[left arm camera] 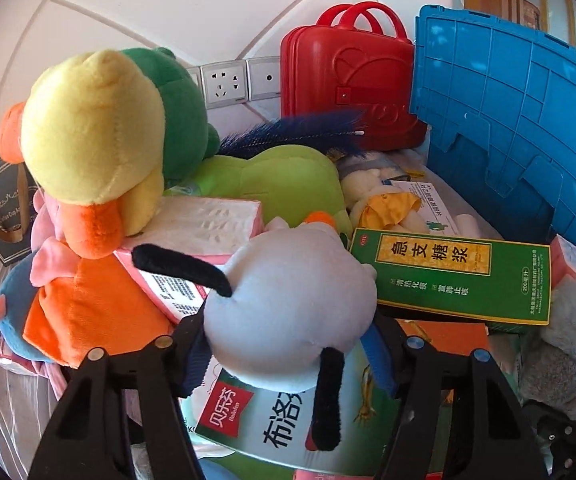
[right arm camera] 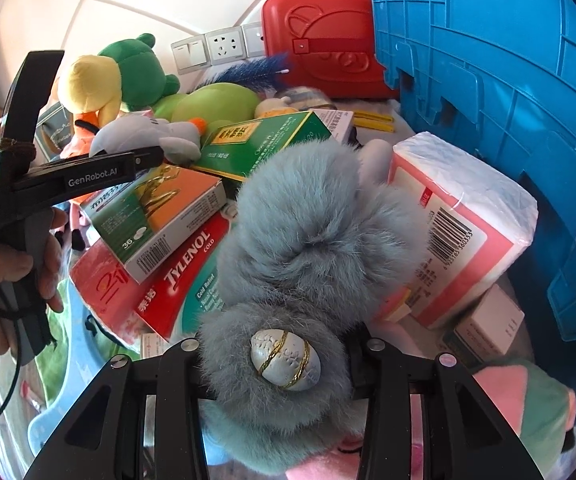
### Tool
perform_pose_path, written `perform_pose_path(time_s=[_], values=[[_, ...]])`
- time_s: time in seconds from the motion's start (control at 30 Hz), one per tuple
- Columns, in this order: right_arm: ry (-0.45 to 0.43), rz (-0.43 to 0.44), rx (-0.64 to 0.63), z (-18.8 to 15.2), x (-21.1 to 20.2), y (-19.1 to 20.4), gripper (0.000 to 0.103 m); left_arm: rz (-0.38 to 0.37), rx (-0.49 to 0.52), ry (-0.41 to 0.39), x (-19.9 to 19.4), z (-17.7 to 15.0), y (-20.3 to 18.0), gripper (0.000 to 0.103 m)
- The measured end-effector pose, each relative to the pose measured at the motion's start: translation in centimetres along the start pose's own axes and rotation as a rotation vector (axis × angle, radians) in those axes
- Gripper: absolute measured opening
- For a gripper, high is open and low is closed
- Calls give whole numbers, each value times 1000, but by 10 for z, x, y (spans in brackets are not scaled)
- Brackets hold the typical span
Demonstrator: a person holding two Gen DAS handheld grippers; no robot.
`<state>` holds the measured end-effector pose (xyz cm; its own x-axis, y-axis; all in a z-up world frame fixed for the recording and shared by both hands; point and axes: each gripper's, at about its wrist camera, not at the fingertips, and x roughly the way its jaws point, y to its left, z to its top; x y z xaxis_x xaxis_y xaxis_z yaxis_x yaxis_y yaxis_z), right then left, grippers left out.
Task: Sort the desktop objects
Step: 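Grasp the grey fur plush with right tool while left tool grasps the white plush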
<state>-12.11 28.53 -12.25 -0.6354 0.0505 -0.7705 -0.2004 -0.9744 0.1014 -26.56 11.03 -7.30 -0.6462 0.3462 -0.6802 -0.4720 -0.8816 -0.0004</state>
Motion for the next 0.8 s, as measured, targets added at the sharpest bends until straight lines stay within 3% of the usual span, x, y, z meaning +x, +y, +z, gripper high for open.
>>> perform_pose_path(time_s=[0.37, 0.8], values=[[-43, -10, -32, -5, -13, 6, 38, -7, -29, -75, -23, 0, 4, 57], [-123, 2, -43, 3, -62, 8, 37, 50, -84, -141, -110, -35, 4, 57]])
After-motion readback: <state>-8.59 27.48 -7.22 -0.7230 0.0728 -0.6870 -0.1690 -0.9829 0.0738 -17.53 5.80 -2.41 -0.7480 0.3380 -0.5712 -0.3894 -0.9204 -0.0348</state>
